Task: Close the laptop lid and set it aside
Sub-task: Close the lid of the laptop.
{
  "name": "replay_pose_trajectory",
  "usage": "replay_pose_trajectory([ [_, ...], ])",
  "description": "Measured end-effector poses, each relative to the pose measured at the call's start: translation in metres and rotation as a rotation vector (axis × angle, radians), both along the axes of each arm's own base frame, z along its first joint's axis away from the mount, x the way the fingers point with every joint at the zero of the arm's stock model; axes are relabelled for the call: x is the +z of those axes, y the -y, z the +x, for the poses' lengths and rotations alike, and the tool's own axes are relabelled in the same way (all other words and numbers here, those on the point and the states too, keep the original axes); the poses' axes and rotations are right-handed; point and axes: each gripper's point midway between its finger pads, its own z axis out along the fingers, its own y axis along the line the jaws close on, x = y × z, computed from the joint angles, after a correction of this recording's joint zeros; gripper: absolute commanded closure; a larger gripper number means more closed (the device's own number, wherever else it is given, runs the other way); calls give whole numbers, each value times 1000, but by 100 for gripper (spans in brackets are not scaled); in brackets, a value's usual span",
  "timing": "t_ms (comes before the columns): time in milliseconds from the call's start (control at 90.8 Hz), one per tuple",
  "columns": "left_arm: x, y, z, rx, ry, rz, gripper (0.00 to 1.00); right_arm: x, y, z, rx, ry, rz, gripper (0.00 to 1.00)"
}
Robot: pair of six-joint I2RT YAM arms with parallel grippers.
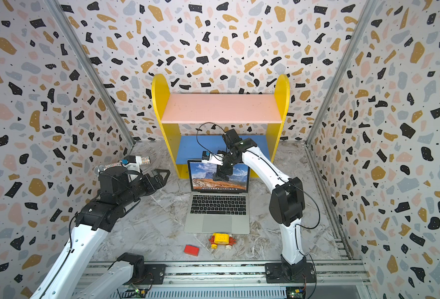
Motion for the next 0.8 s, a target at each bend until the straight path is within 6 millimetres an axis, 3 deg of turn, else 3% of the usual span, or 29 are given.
replay_pose_trajectory([
  [220, 0, 0, 0, -1, 1, 2, 0, -3, -6, -17, 26, 17, -35, 0],
  [804, 0, 0, 0, -1, -1, 3, 0, 2, 0, -44, 25, 58, -56, 0],
])
